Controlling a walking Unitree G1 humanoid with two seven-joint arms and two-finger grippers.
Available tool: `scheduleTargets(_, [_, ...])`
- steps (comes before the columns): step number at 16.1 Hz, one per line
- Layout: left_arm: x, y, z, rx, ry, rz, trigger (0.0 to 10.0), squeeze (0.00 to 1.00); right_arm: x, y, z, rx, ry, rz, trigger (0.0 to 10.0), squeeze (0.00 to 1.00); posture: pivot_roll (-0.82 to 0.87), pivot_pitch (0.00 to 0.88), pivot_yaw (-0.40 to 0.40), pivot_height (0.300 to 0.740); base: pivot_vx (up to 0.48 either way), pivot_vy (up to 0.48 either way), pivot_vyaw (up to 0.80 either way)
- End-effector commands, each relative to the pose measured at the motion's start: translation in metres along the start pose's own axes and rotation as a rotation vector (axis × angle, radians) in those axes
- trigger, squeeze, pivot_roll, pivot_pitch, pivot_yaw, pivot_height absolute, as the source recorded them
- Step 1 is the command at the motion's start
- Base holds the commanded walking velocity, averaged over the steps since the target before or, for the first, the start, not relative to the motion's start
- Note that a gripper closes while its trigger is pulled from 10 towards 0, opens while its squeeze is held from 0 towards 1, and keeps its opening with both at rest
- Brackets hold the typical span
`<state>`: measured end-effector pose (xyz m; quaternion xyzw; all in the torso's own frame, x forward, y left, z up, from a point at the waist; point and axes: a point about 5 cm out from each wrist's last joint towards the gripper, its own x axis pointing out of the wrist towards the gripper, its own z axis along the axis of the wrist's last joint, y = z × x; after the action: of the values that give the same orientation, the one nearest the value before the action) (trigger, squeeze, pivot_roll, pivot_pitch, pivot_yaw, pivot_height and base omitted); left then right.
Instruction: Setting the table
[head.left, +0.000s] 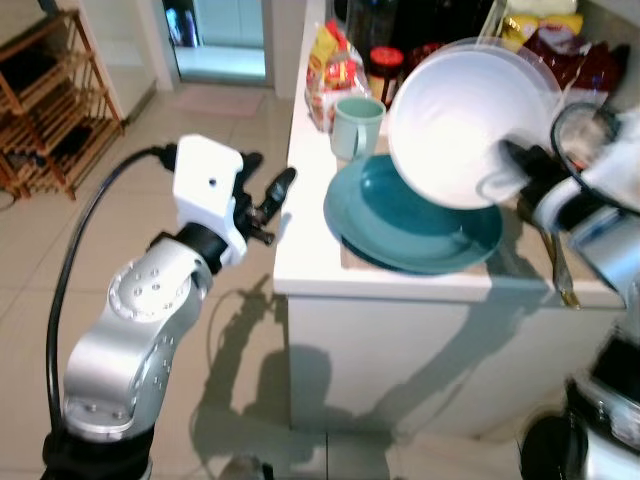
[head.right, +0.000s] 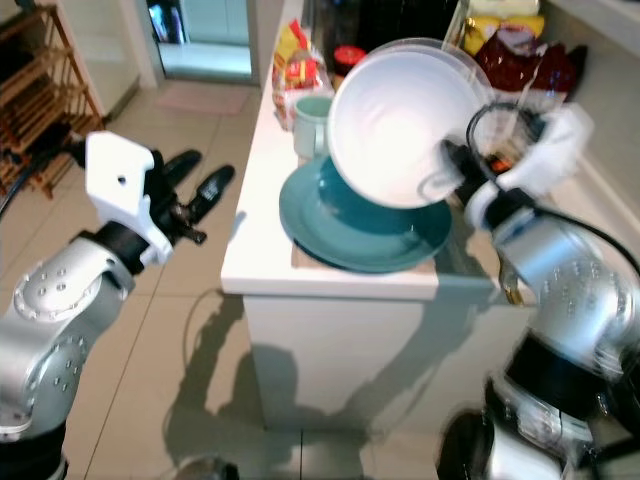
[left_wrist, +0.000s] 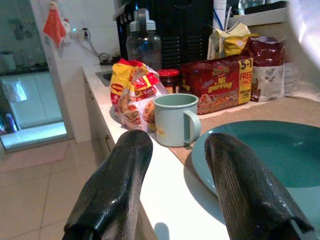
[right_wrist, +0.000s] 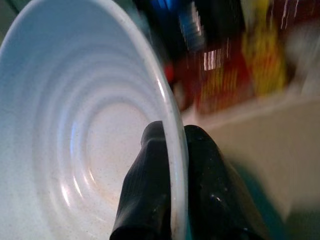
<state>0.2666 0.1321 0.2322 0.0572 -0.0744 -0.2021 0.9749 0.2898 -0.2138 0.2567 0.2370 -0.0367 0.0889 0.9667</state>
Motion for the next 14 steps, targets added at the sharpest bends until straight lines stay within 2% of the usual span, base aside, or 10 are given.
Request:
scheduleTargets(1, [0.000, -0.005, -0.005, 0.013, 0.019, -0.007, 10.0, 0.00, -0.007, 0.018, 0.005, -0.046, -0.068, 0.066, 10.0, 0.00, 0.05, 0.021, -0.017, 0.740, 0.000, 0.000, 0.00])
scheduleTargets(3, [0.000, -0.013, -0.010, -0.011, 0.035, -0.024, 10.0, 0.00, -0.025, 0.026, -0.005, -0.088, -0.132, 0.066, 10.0, 0.00, 0.04, 0.026, -0.008, 0.740, -0.399, 0.000, 0.00])
scheduleTargets(7, [0.001, -0.014, -0.014, -0.009, 0.039, -0.015, 10.0, 0.00, -0.033, 0.025, -0.028, -0.117, -0.152, -0.001, 10.0, 0.00, 0.04, 0.030, -0.008, 0.740, -0.452, 0.000, 0.00])
scheduleTargets(9, [-0.001, -0.013, -0.021, -0.023, 0.060, 0.007, 10.0, 0.00, -0.037, 0.025, -0.036, -0.120, -0.144, -0.028, 10.0, 0.00, 0.04, 0.032, -0.009, 0.740, 0.000, 0.000, 0.00])
scheduleTargets(12, [0.000, -0.014, -0.021, -0.017, 0.052, 0.025, 10.0, 0.00, -0.039, 0.024, -0.044, -0.141, -0.158, -0.049, 10.0, 0.00, 0.04, 0.031, -0.013, 0.740, 0.000, 0.000, 0.00])
scheduleTargets(13, [0.003, -0.013, -0.020, -0.012, 0.049, 0.033, 10.0, 0.00, -0.040, 0.018, -0.051, -0.190, -0.143, -0.083, 10.0, 0.00, 0.04, 0.033, -0.012, 0.740, 0.000, -0.480, 0.00])
scheduleTargets(14, [0.004, -0.013, -0.021, -0.012, 0.051, 0.042, 10.0, 0.00, -0.042, 0.015, -0.054, -0.196, -0.138, -0.107, 10.0, 0.00, 0.04, 0.033, -0.012, 0.740, 0.000, -0.480, 0.00])
